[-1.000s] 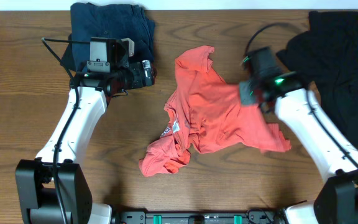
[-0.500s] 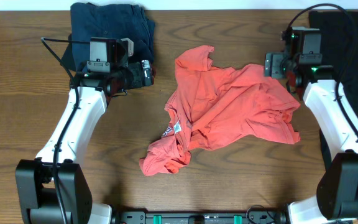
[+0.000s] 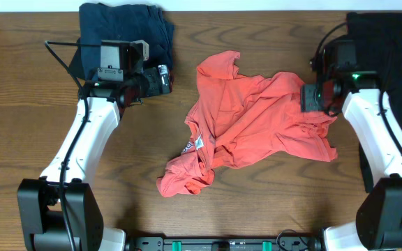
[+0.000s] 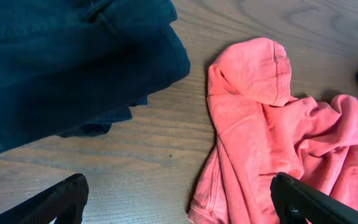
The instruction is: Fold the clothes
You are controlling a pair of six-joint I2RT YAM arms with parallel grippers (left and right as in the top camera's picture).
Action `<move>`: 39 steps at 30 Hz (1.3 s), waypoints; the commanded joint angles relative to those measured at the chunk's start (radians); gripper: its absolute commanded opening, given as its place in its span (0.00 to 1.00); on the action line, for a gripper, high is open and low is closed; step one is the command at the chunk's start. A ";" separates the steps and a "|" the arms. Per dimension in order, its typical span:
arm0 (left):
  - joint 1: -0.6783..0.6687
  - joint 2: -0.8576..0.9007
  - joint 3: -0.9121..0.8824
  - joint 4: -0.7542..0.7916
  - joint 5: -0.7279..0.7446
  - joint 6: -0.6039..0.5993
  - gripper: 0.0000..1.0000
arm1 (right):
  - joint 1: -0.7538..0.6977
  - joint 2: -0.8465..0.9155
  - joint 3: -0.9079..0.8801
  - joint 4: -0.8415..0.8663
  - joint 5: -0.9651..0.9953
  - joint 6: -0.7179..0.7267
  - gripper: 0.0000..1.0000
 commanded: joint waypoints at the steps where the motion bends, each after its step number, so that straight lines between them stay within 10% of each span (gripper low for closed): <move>1: 0.000 0.017 0.008 0.011 -0.015 0.002 0.95 | 0.003 0.026 -0.068 0.039 0.055 -0.039 0.67; 33: 0.001 0.018 0.006 0.081 -0.092 0.002 0.95 | 0.003 0.111 -0.283 0.479 0.089 -0.148 0.59; 39: 0.001 0.018 0.006 0.082 -0.092 0.002 0.95 | 0.001 0.111 -0.283 0.533 0.139 -0.132 0.08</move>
